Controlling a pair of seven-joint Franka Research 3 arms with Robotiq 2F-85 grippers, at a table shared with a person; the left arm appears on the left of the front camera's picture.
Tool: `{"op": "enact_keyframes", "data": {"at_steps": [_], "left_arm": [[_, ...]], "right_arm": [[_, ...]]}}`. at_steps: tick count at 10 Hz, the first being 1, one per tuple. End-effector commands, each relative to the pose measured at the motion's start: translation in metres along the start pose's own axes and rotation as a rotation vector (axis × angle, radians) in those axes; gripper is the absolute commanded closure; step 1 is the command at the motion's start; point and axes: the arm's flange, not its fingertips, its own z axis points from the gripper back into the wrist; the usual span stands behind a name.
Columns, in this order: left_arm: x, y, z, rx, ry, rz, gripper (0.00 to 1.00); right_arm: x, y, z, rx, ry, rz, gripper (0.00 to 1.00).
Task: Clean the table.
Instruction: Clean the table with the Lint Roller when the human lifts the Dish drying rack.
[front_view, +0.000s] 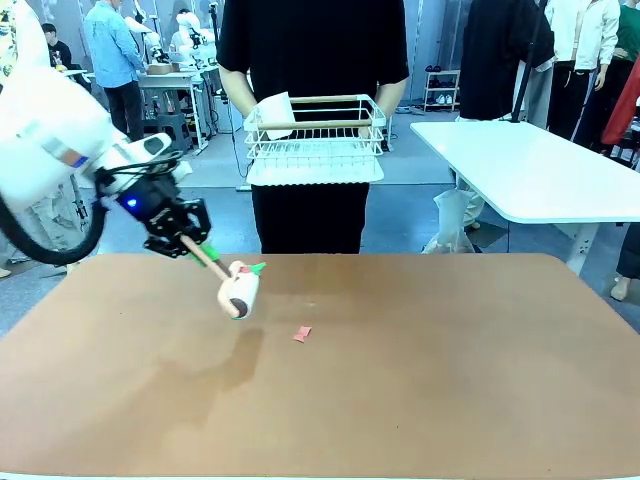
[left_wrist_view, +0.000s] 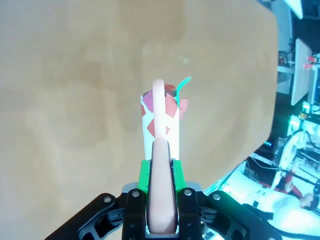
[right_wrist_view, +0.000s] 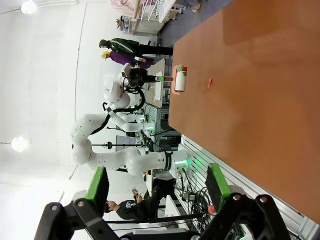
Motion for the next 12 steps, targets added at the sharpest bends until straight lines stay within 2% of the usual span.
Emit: {"op": "enact_keyframes", "data": {"at_steps": [1,4,8,12], "left_arm": [[-0.013,0.025,0.004,-0.033,-0.054,0.017,0.79],[-0.014,0.057,-0.007,-0.056,-0.033,0.022,0.79],[-0.026,0.062,-0.039,-0.052,0.024,0.032,0.79],[-0.032,0.060,-0.064,-0.023,0.019,0.066,0.79]], "right_arm": [[-0.002,0.004,-0.001,0.013,0.000,0.005,0.00],[-0.002,0.004,-0.001,0.013,0.000,0.005,0.00],[-0.002,0.004,-0.001,0.013,0.000,0.005,0.00],[-0.002,0.004,-0.001,0.013,0.000,0.005,0.00]]}}
